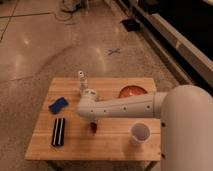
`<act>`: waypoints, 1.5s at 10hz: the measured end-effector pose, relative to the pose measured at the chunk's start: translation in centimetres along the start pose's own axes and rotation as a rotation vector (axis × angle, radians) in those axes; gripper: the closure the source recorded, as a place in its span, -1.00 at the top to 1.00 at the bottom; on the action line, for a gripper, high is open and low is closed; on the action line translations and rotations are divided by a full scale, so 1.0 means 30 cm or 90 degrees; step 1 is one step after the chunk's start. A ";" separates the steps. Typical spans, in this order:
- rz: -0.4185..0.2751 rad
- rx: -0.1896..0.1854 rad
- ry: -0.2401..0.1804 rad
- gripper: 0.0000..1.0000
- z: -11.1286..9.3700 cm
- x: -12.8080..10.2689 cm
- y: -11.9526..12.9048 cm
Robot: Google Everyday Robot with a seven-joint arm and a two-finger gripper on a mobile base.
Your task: Place the pepper in the ceramic bowl
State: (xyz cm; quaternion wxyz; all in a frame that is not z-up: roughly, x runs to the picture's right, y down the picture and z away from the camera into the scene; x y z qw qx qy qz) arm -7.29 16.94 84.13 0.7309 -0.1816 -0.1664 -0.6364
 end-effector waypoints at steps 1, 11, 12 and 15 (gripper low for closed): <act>0.021 0.000 -0.002 -1.00 -0.020 0.025 0.012; 0.402 -0.029 -0.003 -1.00 -0.171 0.637 0.517; 0.432 -0.047 -0.005 -0.99 -0.146 0.661 0.590; 0.514 -0.085 -0.004 -0.47 -0.081 0.722 0.736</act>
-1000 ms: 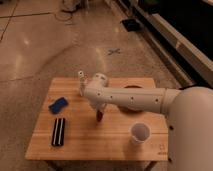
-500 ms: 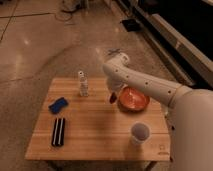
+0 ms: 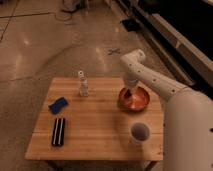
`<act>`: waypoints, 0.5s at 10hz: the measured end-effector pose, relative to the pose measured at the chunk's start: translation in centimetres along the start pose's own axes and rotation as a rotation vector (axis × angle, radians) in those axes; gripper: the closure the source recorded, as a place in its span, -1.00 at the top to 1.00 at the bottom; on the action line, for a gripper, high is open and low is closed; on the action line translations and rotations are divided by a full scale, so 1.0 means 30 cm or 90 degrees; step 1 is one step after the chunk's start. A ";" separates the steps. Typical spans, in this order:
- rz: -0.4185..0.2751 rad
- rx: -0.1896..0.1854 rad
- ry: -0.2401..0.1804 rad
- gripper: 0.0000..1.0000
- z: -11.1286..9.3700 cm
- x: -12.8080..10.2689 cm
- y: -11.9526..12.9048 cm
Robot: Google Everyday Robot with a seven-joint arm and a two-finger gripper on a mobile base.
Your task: Place the pepper in the ceramic bowl
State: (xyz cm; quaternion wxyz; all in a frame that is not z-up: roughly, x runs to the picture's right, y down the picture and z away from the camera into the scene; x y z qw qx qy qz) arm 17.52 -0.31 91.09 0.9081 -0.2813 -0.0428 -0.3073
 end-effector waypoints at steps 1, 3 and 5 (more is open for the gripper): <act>0.019 -0.009 -0.002 -0.28 0.018 0.027 0.011; 0.044 -0.024 -0.018 0.14 0.040 0.057 0.032; 0.054 -0.031 -0.050 0.54 0.033 0.058 0.050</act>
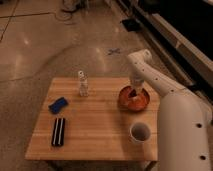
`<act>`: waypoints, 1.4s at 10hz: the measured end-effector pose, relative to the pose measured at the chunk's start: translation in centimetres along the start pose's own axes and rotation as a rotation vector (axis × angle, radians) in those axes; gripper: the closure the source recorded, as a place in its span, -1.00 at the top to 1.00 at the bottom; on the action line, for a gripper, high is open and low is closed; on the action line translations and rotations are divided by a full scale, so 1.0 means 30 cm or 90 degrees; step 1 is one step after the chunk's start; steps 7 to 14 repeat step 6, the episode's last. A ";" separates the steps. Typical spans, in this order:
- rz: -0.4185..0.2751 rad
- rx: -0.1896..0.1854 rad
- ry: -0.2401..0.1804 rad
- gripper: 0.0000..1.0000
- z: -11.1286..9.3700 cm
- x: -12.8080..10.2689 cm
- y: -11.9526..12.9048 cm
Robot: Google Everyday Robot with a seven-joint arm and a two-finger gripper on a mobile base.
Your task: Place the pepper in the ceramic bowl
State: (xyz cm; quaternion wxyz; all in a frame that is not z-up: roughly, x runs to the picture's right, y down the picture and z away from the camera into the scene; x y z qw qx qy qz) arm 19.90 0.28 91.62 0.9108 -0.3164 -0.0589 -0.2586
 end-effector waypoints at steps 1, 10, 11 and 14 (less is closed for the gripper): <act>0.003 0.000 -0.020 0.60 -0.010 -0.004 0.015; 0.031 0.019 -0.149 0.60 -0.111 -0.035 0.122; 0.031 0.019 -0.149 0.60 -0.111 -0.035 0.122; 0.031 0.019 -0.149 0.60 -0.111 -0.035 0.122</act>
